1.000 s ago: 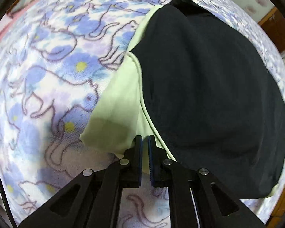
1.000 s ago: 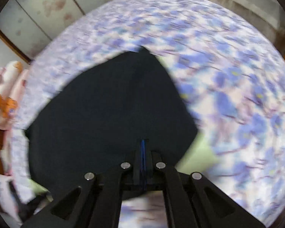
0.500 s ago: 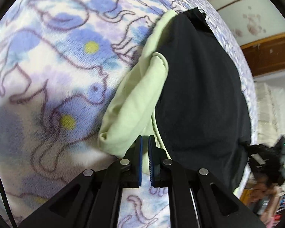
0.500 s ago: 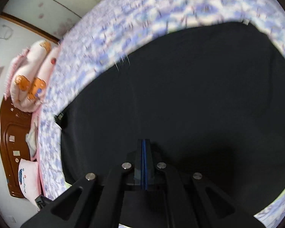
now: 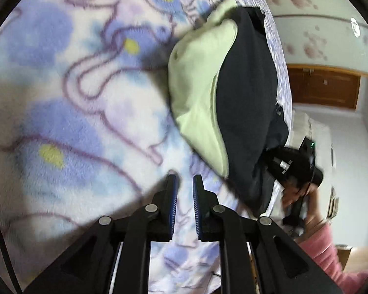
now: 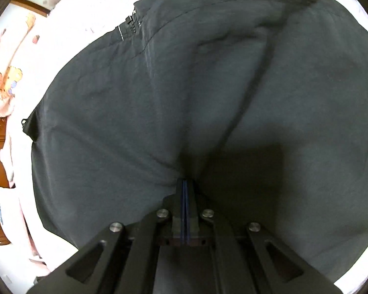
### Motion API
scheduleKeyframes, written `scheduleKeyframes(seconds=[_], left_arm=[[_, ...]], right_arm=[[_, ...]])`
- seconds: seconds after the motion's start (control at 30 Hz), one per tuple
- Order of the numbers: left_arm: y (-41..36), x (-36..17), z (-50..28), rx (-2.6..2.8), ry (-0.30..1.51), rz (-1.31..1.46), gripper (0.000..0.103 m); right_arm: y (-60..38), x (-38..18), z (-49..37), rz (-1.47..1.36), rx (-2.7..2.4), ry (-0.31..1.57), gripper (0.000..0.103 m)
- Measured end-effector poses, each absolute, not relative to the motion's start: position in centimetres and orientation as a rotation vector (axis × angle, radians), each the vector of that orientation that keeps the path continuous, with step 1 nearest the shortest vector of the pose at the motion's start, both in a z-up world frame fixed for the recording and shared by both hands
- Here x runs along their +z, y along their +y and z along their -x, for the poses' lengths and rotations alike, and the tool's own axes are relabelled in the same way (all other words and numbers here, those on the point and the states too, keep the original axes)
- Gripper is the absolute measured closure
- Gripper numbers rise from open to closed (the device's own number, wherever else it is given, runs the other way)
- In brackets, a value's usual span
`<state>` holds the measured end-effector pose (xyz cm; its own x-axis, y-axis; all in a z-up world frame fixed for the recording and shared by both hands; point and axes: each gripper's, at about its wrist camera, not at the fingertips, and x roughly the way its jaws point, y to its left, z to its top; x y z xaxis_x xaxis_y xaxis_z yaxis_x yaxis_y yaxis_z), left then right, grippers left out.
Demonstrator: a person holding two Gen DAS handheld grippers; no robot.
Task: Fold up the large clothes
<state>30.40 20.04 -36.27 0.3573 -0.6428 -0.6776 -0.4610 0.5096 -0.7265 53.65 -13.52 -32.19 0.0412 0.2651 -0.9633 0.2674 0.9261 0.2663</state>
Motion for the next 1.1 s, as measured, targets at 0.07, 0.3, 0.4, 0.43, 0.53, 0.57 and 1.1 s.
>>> scheduleKeyframes(seconds=[0.07,0.3,0.4,0.43,0.53,0.57,1.1], left_arm=[[19.9,-36.3,-30.0,-0.167,1.244,1.12,0.092],[19.2,-36.3,-33.3,-0.198,1.144,1.126,0.071],[19.4,-36.4,-34.6,-0.205,1.11,1.114,0.071],[19.3,-36.5,-35.2,-0.211,1.106,1.101,0.071],[19.4,-36.8,-36.7,-0.223,1.092,1.073,0.071],[19.5,-36.8,-37.0,-0.223,1.084,1.073,0.071],[17.8,-34.1,-43.3,-0.098,0.974,1.005,0.093]], right_arm=[[-13.1,-32.3,-53.7,-0.418,-0.003,1.551,0.103],[-11.3,-32.3,-54.3,-0.371,0.013,1.556,0.103],[-10.8,-32.1,-54.5,-0.358,0.012,1.552,0.103],[-10.7,-32.0,-54.5,-0.352,0.012,1.551,0.103],[-10.5,-32.0,-54.4,-0.338,0.016,1.548,0.103],[-10.4,-32.0,-54.4,-0.338,0.018,1.548,0.103],[-13.1,-32.2,-53.6,-0.4,0.076,1.505,0.103]])
